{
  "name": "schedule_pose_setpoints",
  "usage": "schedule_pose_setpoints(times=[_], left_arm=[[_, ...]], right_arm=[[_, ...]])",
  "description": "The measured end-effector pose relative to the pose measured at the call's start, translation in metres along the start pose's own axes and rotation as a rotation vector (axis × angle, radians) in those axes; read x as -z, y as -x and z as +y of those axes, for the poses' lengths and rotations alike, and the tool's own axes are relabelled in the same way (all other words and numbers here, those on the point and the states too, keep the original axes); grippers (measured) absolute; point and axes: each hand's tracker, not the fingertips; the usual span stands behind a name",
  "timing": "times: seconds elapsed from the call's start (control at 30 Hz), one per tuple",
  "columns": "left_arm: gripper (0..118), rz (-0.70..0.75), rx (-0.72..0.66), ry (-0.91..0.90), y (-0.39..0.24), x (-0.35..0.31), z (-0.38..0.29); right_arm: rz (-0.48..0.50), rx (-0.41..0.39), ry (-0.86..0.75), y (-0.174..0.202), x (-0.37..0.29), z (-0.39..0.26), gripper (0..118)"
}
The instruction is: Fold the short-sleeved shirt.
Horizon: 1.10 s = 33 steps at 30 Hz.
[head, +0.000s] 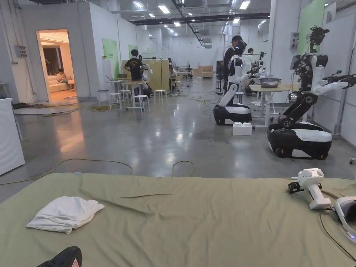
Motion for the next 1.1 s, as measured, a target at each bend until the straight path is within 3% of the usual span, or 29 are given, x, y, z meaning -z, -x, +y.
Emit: schedule_pose_setpoints(times=[0.17,0.2,0.23,0.37,0.4,0.6,0.9,0.93,1.0,1.1], left_arm=[[1,0.005,-0.094,0.112,0.042,0.006,-0.011],[6,0.024,-0.083,0.147,0.051,0.008,-0.013],[15,0.055,-0.074,0.200,0.062,0.012,-0.015],[97,0.126,-0.095,0.412,0.113,0.044,-0.047],[105,0.130,-0.124,0.453,0.125,0.053,-0.059],[106,0.230,-0.195,0.689,0.185,0.128,-0.146],[104,0.381,-0.227,0.941,0.246,0.219,-0.243],[102,0.391,-0.224,0.962,0.248,0.224,-0.248],[80,0.379,-0.243,0.986,0.259,0.227,-0.263],[68,0.375,-0.218,0.989,0.252,0.228,-0.259]], right_arm=[[0.004,0.008,0.038,-0.003,0.002,-0.008,0],[0.005,0.004,0.048,-0.003,0.003,-0.011,0],[0.007,0.001,0.056,-0.003,0.004,-0.014,0],[0.029,0.070,0.120,-0.005,0.017,-0.029,0],[0.038,0.086,0.136,-0.004,0.020,-0.031,0],[0.054,0.066,0.219,0.000,0.035,-0.049,0],[-0.009,0.064,0.349,-0.003,0.057,-0.073,0],[-0.014,0.071,0.358,-0.003,0.059,-0.075,0],[-0.013,0.082,0.373,-0.002,0.064,-0.078,0],[-0.006,0.080,0.389,0.002,0.068,-0.083,0]])
